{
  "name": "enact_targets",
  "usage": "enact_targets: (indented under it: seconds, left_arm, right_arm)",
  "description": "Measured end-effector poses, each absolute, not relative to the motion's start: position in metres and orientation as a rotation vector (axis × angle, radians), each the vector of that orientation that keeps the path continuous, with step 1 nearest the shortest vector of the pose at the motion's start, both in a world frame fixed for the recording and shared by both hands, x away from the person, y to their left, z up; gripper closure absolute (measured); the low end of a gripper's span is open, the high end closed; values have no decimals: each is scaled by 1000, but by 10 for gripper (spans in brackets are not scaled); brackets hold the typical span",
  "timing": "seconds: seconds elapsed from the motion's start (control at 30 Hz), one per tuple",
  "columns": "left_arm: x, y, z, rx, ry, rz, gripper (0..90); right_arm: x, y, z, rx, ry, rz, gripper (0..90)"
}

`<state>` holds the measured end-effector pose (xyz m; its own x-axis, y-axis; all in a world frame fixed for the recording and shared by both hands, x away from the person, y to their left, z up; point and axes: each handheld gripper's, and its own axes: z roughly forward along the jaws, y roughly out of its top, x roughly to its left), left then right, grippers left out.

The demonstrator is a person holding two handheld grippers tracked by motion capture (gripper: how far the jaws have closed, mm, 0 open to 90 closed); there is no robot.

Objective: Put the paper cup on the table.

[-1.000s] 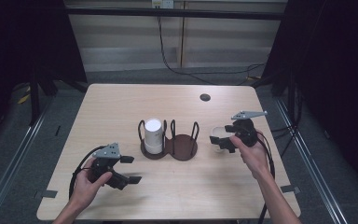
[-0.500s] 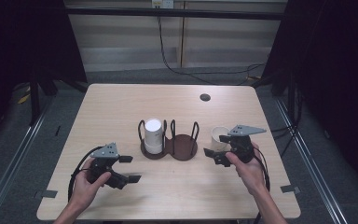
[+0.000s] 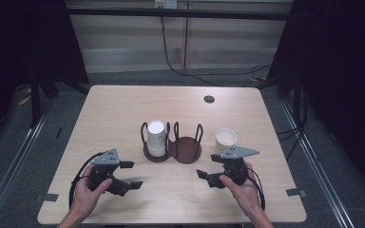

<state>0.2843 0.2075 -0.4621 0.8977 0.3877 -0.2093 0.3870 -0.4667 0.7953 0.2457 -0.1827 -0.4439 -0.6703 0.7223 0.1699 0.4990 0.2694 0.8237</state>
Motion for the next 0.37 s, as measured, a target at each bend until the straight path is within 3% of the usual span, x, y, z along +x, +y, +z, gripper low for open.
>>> enact_targets:
  seconds: [0.37]
  left_arm:
    - [279,204,-471,2127,562,-4,160]
  right_arm:
    - [247,-161,-470,1088,2351,1302,152]
